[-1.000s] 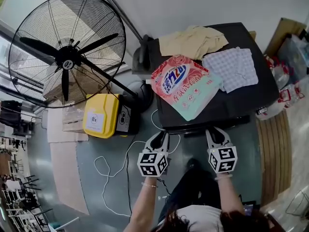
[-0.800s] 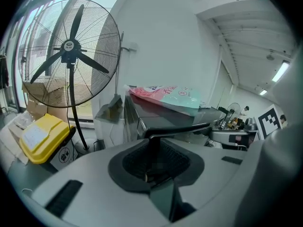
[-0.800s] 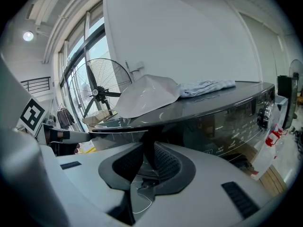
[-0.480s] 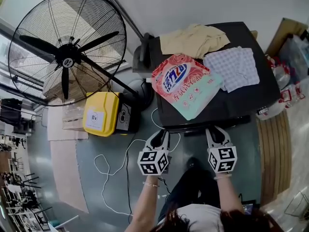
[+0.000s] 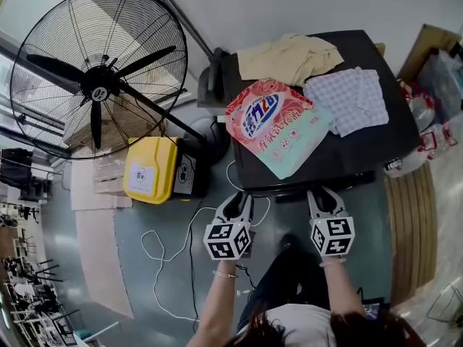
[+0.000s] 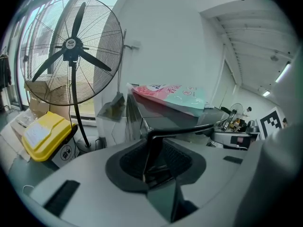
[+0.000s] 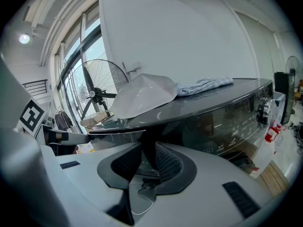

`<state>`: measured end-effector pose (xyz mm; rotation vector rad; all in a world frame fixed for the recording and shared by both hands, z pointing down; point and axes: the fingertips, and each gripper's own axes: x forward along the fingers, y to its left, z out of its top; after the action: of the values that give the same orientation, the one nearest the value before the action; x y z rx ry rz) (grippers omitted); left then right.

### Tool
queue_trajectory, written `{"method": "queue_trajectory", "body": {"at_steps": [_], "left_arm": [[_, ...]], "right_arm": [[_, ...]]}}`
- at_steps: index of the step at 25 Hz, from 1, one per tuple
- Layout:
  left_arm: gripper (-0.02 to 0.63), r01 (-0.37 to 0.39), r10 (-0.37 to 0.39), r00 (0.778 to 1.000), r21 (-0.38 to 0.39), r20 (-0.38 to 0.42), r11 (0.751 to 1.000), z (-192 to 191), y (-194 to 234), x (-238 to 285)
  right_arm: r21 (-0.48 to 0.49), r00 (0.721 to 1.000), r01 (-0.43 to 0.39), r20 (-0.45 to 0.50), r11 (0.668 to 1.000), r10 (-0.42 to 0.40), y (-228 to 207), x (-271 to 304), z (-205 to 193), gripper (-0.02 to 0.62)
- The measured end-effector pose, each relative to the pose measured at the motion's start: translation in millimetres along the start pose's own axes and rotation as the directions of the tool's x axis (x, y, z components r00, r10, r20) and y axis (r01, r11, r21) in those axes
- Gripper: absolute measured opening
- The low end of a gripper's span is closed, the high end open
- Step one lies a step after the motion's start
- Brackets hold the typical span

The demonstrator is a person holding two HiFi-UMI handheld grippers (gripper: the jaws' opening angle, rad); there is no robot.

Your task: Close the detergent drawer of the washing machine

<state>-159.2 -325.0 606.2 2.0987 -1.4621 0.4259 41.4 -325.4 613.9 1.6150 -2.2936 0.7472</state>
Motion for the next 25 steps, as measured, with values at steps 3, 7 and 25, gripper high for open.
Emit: {"method": "queue_trajectory", "body": {"at_steps": [3, 7, 25], "left_arm": [[0.107, -0.013, 0.013, 1.000, -0.004, -0.005, 1.000, 5, 3, 6], [0.108, -0.007, 0.006, 1.000, -0.006, -0.004, 1.000, 7, 3, 7], [0.072, -0.041, 0.039, 0.998, 0.046, 0.044, 0.998, 15, 3, -10]], "right_arm": [[0.026, 1.000, 0.026, 0.004, 0.999, -0.026, -3, 3, 3, 0.091], [0.039, 0.999, 0.046, 0.013, 0.998, -0.047, -5, 2, 4, 0.084], [0.074, 1.000, 0.004, 0.010, 0.997, -0.005, -6, 2, 2, 0.072]]}}
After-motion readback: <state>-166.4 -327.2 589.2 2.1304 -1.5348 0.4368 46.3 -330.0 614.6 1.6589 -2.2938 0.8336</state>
